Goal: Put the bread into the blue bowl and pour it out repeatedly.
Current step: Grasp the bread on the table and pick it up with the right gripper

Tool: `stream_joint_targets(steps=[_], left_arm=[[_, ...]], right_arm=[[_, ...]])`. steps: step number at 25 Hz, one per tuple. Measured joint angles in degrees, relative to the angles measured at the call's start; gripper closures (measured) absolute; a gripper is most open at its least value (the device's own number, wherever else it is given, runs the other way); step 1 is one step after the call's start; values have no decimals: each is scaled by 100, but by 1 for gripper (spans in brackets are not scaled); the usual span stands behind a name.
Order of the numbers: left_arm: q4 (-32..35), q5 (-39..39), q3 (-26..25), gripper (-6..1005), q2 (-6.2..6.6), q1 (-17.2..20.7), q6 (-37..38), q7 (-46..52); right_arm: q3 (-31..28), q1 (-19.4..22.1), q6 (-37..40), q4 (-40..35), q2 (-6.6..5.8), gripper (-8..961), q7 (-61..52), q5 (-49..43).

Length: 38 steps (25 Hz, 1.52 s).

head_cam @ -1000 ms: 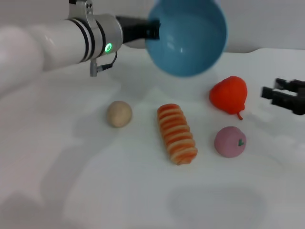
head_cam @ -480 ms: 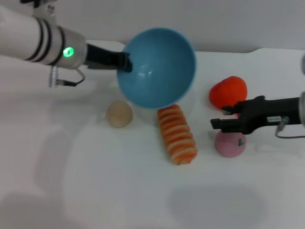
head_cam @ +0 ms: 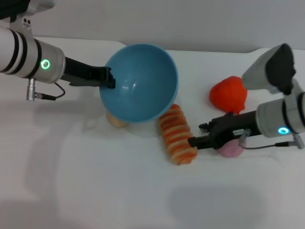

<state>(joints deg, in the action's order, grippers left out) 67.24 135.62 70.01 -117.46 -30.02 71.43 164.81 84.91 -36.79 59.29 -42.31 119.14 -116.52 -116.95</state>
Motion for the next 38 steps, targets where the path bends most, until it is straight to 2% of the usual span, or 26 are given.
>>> stream_joint_targets(steps=[4,6,8,11,17,24,28,31,32,33,38], left_arm=[[1,1,-15,980,4,6,13,0],[1,2,-43,980,4,9,11,-1],[1,2,-67,979,4,-5,6,-7],[0,2,-69,979,4,-31,4,-14],[-1,0,-67,979,4,-48,20,-18],[-4,-1,-51,979,-2,-86,6,-22],[-22,-1,-39,979,-6,-96,-6,-23],[-47,-1,-26,979,-17,-118,-7,-23],[-90,-2,-13,979,-22,-152,-7,-23],[-90,-2,-13,979,-22,-152,-7,-23],[-280,-1,-1,979,-31,-274,-20,-32]], right_arm=[[324,-71,-344,163,17,367,-55,184],[622,-91,-535,273,20,367,-57,695],[715,-94,-593,291,20,367,-51,816],[1182,-177,-955,459,22,367,-128,963],[1435,-318,-1260,799,38,368,-201,971],[1438,-250,-1501,841,40,388,-204,998],[1215,-48,-1492,686,-39,472,-123,1270],[673,334,-1348,224,-70,529,185,1325],[171,628,-1111,-149,-69,546,402,1317],[171,628,-1111,-149,-69,564,402,1317],[-685,1092,-720,-866,-59,617,627,1305]])
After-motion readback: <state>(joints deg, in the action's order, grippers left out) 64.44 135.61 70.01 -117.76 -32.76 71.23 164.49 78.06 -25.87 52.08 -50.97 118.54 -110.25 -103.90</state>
